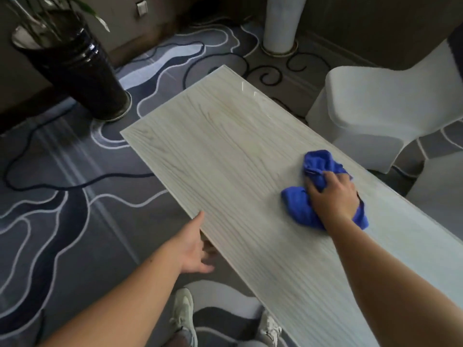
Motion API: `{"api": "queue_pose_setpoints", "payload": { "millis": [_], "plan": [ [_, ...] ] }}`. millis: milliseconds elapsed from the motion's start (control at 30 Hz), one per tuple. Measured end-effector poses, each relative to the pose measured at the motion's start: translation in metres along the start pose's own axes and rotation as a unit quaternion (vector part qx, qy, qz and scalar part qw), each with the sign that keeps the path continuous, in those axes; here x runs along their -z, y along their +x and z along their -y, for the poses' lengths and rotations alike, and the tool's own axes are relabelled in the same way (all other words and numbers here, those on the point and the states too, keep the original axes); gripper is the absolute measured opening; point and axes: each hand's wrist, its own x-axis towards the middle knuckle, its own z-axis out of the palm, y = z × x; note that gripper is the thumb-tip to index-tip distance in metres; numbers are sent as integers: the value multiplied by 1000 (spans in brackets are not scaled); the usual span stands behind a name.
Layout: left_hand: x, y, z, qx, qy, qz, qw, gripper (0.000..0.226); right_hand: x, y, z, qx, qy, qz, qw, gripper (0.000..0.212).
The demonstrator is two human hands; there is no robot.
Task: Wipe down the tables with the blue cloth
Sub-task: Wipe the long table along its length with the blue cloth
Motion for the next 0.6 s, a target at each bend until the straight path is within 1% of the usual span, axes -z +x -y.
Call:
{"api": "queue_pose_setpoints", "payload": {
  "millis": [67, 133, 233, 267, 367, 500, 533, 600],
  "plan": [
    [30, -7, -15, -31, -19, -21, 999, 73, -20, -28, 56, 52, 7, 26, 998, 38],
    [56, -15, -32, -65, -39, -31, 997, 66, -35, -66, 102, 101, 14, 27, 994, 34],
    [76, -19, -50, -100, -75, -35, 991, 53, -48, -131, 149, 149, 29, 46, 987, 31],
    [78, -18, -56, -108, -88, -33, 990, 54, -49, -150, 159, 163, 29, 61, 984, 32],
    [71, -17, -69, -120, -108, -16, 987, 62, -48, -182, 172, 195, 8, 86, 977, 31],
    [55, -11, -88, -134, -124, -28, 983, 52, -46, -176, 165, 222, 17, 83, 971, 31],
    [52, -8, -93, -139, -124, -32, 982, 51, -46, -171, 162, 228, 23, 80, 970, 31],
    [47, -3, -106, -150, -122, -44, 980, 55, -46, -155, 155, 213, 36, 70, 974, 31]
  ]
}}
